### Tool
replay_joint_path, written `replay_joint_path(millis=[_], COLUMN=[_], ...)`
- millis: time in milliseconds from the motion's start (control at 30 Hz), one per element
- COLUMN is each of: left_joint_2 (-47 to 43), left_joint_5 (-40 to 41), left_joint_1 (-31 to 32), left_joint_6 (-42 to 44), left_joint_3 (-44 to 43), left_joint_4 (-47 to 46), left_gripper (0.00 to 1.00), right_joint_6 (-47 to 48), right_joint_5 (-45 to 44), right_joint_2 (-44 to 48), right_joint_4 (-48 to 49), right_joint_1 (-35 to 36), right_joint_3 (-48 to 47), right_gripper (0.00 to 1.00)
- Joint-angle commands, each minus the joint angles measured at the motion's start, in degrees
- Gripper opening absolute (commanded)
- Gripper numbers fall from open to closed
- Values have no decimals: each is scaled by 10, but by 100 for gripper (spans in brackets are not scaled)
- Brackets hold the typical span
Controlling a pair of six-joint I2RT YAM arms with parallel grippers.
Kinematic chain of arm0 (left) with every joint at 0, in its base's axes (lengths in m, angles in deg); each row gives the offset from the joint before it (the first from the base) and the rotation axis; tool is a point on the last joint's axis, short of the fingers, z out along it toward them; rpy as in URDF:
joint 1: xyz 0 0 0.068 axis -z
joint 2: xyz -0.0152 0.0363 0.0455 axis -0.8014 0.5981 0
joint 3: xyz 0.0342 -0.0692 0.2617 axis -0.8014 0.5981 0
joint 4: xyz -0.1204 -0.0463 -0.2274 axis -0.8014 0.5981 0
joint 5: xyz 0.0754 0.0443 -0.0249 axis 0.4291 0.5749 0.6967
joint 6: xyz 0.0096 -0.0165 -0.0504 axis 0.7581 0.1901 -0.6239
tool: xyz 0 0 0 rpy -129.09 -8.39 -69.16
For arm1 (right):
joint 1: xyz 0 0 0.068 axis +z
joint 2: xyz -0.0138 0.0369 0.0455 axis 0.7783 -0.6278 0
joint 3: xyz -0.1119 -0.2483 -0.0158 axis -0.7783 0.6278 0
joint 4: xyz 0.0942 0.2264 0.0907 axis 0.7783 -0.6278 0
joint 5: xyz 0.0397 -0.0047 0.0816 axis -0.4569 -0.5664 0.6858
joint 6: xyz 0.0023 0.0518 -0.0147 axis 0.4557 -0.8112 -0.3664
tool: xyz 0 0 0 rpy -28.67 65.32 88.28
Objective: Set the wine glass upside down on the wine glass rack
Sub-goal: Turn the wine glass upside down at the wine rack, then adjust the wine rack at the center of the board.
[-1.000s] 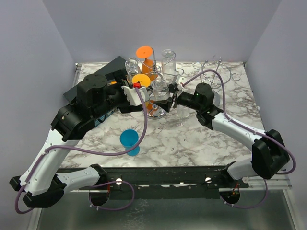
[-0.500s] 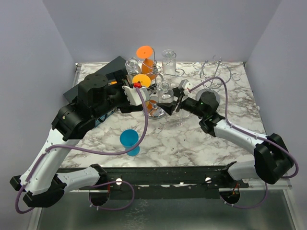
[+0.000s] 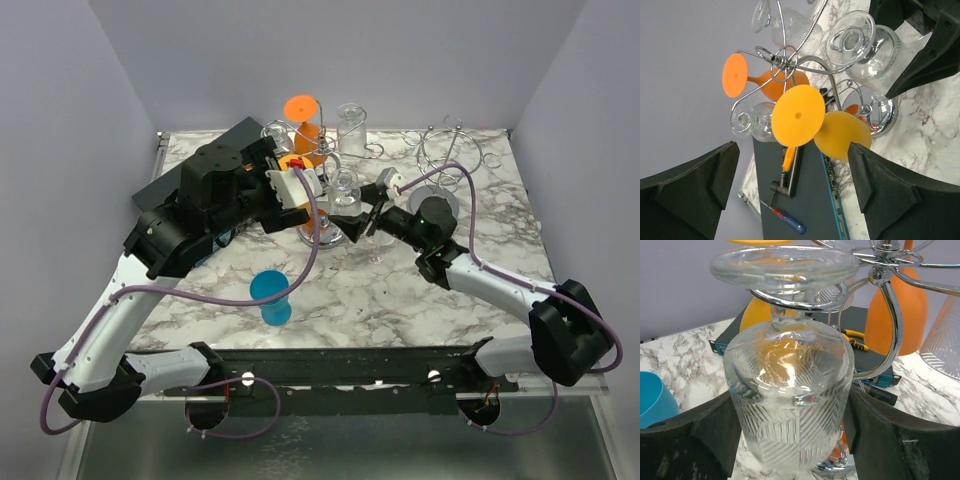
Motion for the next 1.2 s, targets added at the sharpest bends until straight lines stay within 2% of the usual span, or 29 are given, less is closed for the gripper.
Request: replay_joint_path(millis=[0, 167, 200, 233, 467, 567, 767, 967, 1067, 1167], left_joint_2=[14, 30, 34, 37, 77, 96, 94, 84, 63, 38], left_joint_5=[-28, -38, -40, -42, -47, -45, -36, -28, -25, -16], left_joint_1=[4, 4, 3, 4, 4, 3, 3, 4, 2, 2], left_joint_6=[-39, -44, -45, -46, -89, -107, -116, -135, -136, -126], left_joint_3=[-24, -40, -43, -47, -111, -137, -125, -127, -107, -76], left_joint_4=[14, 17, 17, 17, 36, 51, 52, 66, 76, 79], left_gripper=[99, 99, 99, 99, 99, 99, 99, 99, 99, 99], right_joint_6=[2, 6, 6, 5, 1, -29, -86, -123, -127, -123], right_joint_5=[-19, -17, -17, -20, -54, -106, -204, -180, -217, -246], right_joint_2=[28, 60, 69, 76, 162, 174, 141, 111, 104, 114], right_joint_4=[-34, -97, -113, -130, -312, -427, -652, -741, -770, -763], right_joint_1=[3, 4, 3, 4, 3, 4, 3, 3, 3, 4], right_joint_3=[6, -2, -4, -6, -61, -129, -292, -382, -384, -375], right_gripper=[81, 88, 98, 100, 100, 100, 100, 100, 99, 95])
